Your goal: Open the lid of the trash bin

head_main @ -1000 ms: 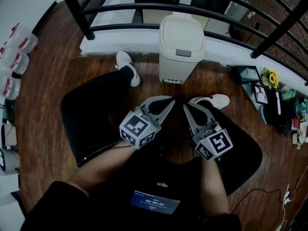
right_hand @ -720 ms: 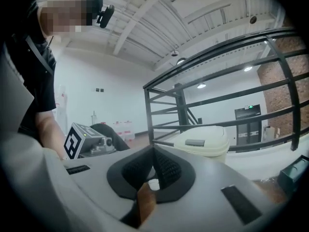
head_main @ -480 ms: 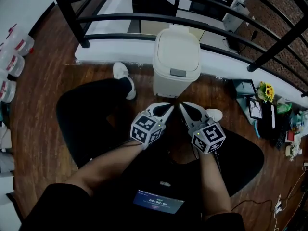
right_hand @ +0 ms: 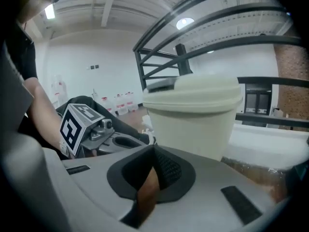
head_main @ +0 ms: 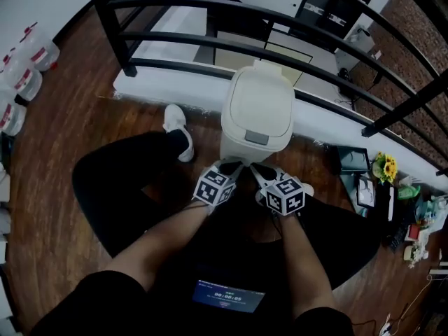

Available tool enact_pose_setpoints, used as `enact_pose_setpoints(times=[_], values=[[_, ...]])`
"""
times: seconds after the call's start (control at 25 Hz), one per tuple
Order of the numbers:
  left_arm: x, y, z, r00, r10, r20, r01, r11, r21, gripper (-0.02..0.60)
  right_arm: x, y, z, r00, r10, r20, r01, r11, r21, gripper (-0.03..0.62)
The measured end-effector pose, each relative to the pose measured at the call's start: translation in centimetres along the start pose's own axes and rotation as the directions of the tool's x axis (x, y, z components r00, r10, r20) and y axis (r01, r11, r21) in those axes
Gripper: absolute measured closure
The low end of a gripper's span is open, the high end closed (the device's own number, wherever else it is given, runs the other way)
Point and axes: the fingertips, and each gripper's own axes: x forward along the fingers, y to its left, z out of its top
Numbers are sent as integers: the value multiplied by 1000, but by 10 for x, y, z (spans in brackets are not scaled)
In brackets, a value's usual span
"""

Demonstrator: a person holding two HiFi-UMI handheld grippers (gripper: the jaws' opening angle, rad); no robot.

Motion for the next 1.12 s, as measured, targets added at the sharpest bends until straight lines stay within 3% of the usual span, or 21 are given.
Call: enact_pose_setpoints(times=[0.24,0.68,0.92,1.12], values=[[44,23,-38,995,41,-89,-40,999,5,545,40,-38,-49,997,3,-72,6,993,119,589],[120,61,-98,963,111,-244,-117,993,-9,546,70,-91,-106,992,-13,-123,37,979,200,589],[159,73,-113,958,125,-260,-131,991,-8,546,76,-113,-110,995,-13,-100,37,970,240,589],[180,88,-126,950,152,-272,-173,984,-53,545,78,-126,-117,996,-15,-87,38,961,272,589]])
